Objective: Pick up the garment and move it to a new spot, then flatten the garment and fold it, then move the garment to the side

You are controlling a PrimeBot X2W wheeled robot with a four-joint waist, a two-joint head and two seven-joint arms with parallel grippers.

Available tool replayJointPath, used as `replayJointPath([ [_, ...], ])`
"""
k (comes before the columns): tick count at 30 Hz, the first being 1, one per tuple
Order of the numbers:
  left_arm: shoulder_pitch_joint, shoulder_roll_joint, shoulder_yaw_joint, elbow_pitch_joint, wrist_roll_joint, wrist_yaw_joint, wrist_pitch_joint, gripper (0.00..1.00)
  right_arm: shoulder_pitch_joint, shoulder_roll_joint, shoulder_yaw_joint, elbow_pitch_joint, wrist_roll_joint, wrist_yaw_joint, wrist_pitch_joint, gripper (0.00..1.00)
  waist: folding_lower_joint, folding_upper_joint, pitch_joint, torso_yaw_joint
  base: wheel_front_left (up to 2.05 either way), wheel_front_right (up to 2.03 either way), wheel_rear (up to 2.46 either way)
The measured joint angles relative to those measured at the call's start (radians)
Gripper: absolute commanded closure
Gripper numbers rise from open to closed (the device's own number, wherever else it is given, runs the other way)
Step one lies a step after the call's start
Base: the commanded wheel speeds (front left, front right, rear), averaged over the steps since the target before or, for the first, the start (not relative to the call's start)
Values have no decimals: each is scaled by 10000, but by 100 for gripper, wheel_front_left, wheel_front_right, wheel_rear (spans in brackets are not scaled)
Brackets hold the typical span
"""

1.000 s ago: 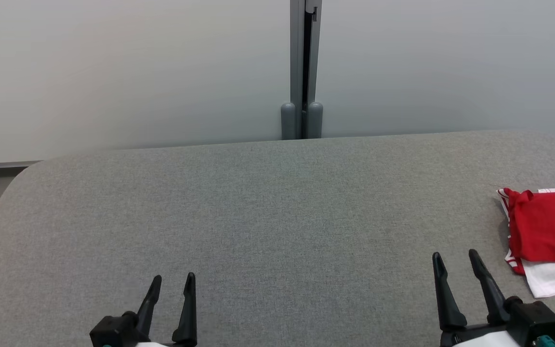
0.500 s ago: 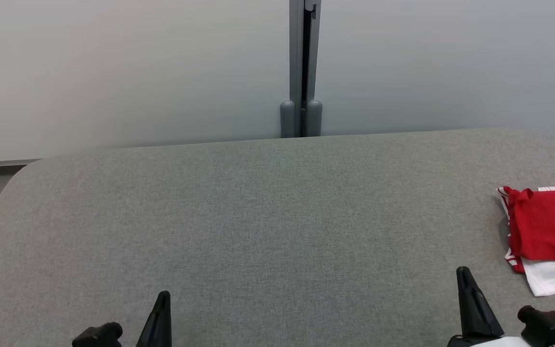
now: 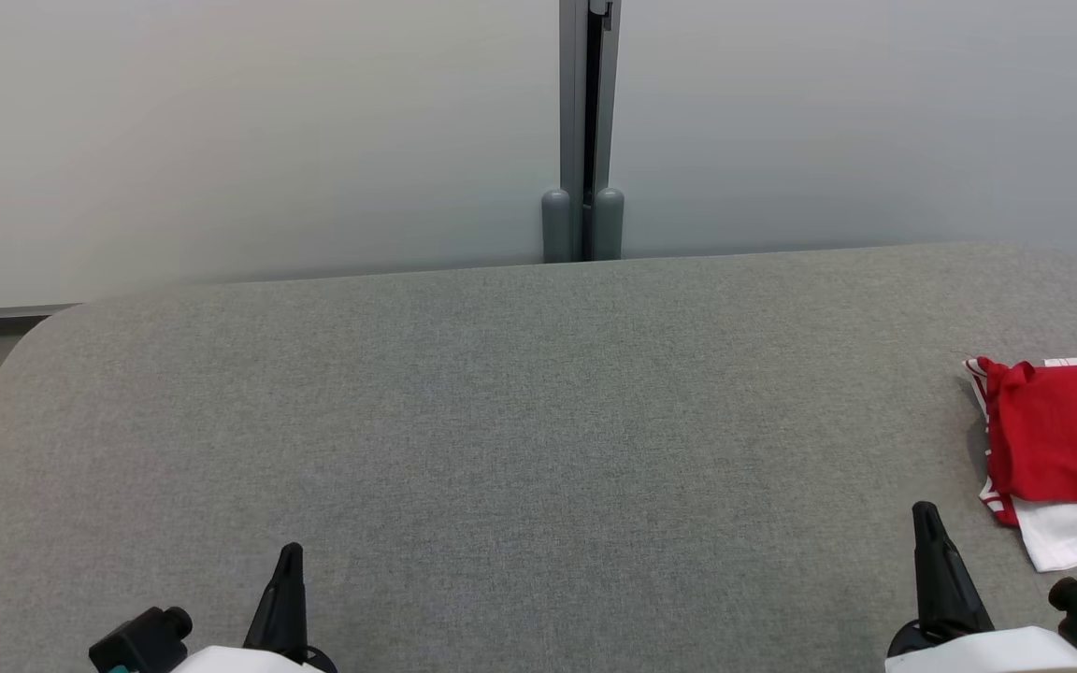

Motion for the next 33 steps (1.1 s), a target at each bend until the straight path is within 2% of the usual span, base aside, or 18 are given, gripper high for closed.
replayJointPath([
  [16,-375,8,512,-123,-1919,-249,585,100,-349,-69,-280,23,2336,0,514,100,0,0,87,-27,0,0,0],
  [33,-605,15,943,-217,-3557,-428,1087,100,-633,-107,-552,35,4286,0,1024,100,0,0,175,-53,0,0,0],
])
